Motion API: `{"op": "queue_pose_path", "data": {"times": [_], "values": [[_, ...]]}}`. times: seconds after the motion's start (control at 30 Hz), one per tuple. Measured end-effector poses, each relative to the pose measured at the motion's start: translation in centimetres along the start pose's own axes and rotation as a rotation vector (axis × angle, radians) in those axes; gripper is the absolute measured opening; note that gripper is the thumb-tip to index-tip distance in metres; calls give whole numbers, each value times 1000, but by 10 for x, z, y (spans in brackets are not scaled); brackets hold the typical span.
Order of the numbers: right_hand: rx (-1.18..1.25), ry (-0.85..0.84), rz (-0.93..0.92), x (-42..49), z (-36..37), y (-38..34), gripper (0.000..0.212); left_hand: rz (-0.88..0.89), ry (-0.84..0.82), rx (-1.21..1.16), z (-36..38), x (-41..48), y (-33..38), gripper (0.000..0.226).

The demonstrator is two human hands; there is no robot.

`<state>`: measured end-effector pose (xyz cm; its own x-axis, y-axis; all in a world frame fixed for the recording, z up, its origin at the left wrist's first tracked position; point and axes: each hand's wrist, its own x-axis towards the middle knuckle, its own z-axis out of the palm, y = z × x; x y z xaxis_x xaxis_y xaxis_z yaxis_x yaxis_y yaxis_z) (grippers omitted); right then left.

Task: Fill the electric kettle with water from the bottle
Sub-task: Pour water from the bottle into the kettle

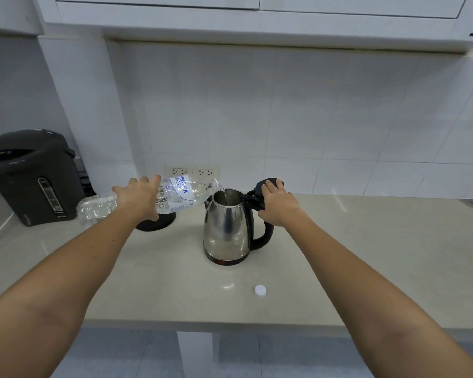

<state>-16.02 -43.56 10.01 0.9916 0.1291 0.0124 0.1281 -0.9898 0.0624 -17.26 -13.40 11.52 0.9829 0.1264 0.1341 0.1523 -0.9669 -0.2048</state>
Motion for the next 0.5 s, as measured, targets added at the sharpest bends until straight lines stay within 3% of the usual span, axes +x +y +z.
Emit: {"op": "queue_pose_path", "data": {"times": [0.5], "values": [[18, -3, 4, -1, 0, -1, 75, 1, 11, -5, -8, 1, -2, 75]]}}
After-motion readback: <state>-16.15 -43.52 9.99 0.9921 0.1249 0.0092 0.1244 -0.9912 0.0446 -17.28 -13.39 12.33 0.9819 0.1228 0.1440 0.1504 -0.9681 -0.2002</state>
